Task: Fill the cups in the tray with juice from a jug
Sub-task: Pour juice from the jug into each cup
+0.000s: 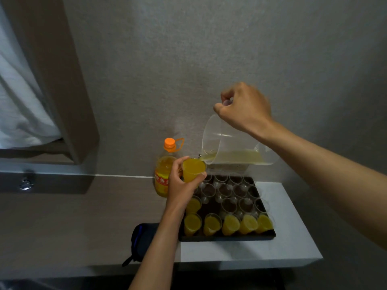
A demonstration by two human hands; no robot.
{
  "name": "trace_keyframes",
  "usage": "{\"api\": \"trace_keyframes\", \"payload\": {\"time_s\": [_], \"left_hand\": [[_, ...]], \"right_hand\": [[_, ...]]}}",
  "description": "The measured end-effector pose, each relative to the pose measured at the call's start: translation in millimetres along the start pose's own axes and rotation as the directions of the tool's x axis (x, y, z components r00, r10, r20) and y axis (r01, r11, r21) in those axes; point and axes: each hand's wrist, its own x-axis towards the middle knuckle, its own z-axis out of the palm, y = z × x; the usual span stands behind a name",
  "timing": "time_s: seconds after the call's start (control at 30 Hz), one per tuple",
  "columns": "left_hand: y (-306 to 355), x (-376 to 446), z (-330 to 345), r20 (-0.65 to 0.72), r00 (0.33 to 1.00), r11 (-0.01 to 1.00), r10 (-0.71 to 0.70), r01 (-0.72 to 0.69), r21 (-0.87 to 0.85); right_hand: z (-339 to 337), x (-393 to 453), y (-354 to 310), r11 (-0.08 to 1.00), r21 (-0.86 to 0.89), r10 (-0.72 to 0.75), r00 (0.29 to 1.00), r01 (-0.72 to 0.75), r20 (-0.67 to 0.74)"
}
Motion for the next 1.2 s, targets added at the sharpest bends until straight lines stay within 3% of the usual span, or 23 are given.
{"api": "trace_keyframes", "payload": {"time_s": [0.33,0.53,0.67,0.9,1.03,1.2], "left_hand": [[-3.3,-1.3,-1.1,0.027,1.000,1.000,-0.003,0.003,0.004],[-3.9,-1.6,-0.5,0.035,0.999,1.000,-0.007,0.007,0.012],[-5.4,0.5,0.0,0.033,0.999,1.000,-0.012,0.011,0.026],[-11.4,8.1,5.1,0.049,0.999,0.997,-0.013,0.009,0.071],[-18.4,14.0,13.9,0.067,0.997,0.997,-0.024,0.019,0.075],[-33.4,24.2,29.3,0.107,0.993,0.993,-0.044,0.032,0.113]], "right_hand": [[8.0,-6.5,20.7,0.983,0.082,0.165,0.986,-0.166,0.010],[8.7,-14.5,42.9,0.916,0.244,0.327,0.945,-0.317,0.001],[12.7,-27.8,65.6,0.806,0.442,0.437,0.900,-0.394,0.007],[22.5,-66.3,98.5,0.560,0.728,0.603,0.797,-0.395,-0.031],[26.1,-88.8,116.8,0.413,0.809,0.713,0.702,-0.417,-0.002],[32.8,-119.2,135.7,0.315,0.858,0.790,0.614,-0.407,0.002]]}}
